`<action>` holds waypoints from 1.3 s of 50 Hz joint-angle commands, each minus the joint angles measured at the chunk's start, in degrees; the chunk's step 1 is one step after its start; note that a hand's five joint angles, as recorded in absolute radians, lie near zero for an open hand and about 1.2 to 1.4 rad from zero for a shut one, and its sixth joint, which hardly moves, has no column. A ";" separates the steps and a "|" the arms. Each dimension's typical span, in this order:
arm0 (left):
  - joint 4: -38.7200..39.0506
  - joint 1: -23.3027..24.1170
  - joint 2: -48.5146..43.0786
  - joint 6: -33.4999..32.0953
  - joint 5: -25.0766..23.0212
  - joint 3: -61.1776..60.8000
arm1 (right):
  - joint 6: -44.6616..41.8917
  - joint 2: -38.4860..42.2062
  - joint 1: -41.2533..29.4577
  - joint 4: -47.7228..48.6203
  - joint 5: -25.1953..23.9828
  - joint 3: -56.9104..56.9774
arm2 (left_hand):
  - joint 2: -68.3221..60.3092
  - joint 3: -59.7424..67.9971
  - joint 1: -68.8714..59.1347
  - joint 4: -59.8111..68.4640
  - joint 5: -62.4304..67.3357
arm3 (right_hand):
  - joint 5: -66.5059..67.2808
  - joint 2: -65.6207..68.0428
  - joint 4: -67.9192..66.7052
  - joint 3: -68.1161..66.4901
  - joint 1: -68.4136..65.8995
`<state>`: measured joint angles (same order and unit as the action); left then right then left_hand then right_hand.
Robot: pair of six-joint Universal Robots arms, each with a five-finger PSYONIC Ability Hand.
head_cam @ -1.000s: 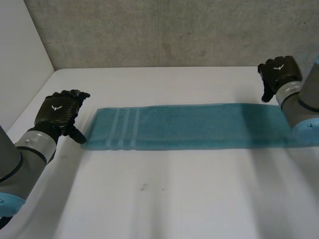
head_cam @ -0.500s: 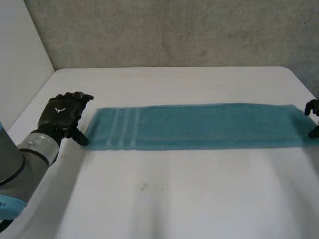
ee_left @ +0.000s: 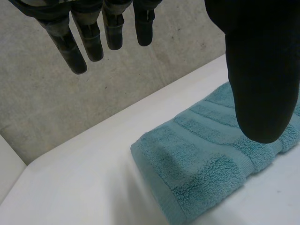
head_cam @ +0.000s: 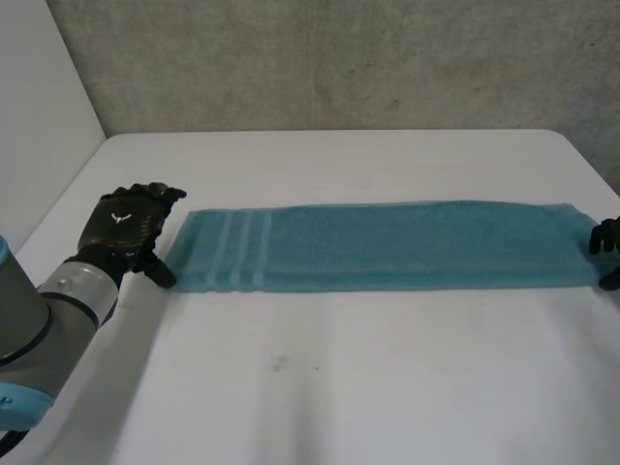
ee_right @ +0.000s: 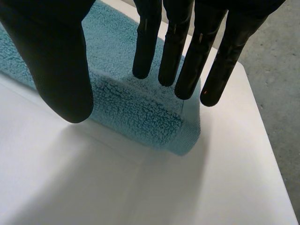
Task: Fold the laundry
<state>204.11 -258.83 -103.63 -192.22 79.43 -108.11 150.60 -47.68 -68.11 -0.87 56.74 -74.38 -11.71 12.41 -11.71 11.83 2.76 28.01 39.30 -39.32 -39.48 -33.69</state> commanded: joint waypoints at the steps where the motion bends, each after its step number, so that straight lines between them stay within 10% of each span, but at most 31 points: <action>1: 0.06 -0.01 -0.17 0.00 -0.15 0.01 | -0.04 1.45 -0.18 0.17 0.21 1.08 | 0.32 -1.02 0.32 -0.44 -1.37 | 13.28 11.99 -11.97 -11.80 -17.60; 10: 0.06 -0.01 -0.35 0.00 -0.24 0.09 | -0.04 1.81 -0.27 0.52 0.30 2.05 | 0.32 -1.02 0.32 -0.44 -1.37 | 41.32 40.04 -40.01 -39.85 -45.64; 30: 0.06 -0.27 0.09 0.00 -0.15 0.18 | -0.48 -0.47 -2.37 2.19 17.44 8.99 | 0.49 -1.19 0.49 -0.61 -1.54 | 41.99 40.70 -40.68 -40.52 -46.31; 44: 0.24 -1.76 0.62 0.09 0.37 1.06 | 4.01 -5.67 -37.25 5.44 17.18 16.81 | 0.66 -1.36 0.66 -0.78 -1.71 | 41.99 40.70 -40.68 -40.52 -46.31; 54: 0.67 -2.29 0.80 0.09 0.37 1.06 | 3.65 4.77 -59.31 9.74 15.60 22.61 | 0.66 -1.36 0.66 -0.78 -1.71 | 41.99 40.70 -40.68 -40.52 -46.31; 65: 0.85 -2.29 0.71 0.00 0.29 1.06 | 2.51 14.11 -67.68 8.34 15.68 24.20 | 0.66 -1.36 0.66 -0.78 -1.71 | 37.55 36.27 -36.24 -36.08 -41.88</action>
<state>204.84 -261.17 -102.84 -192.19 79.76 -107.03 154.04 -36.91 -133.17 8.52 71.84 -50.09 -11.71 12.41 -11.71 11.83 2.76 56.06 67.52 -68.34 -68.53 -55.10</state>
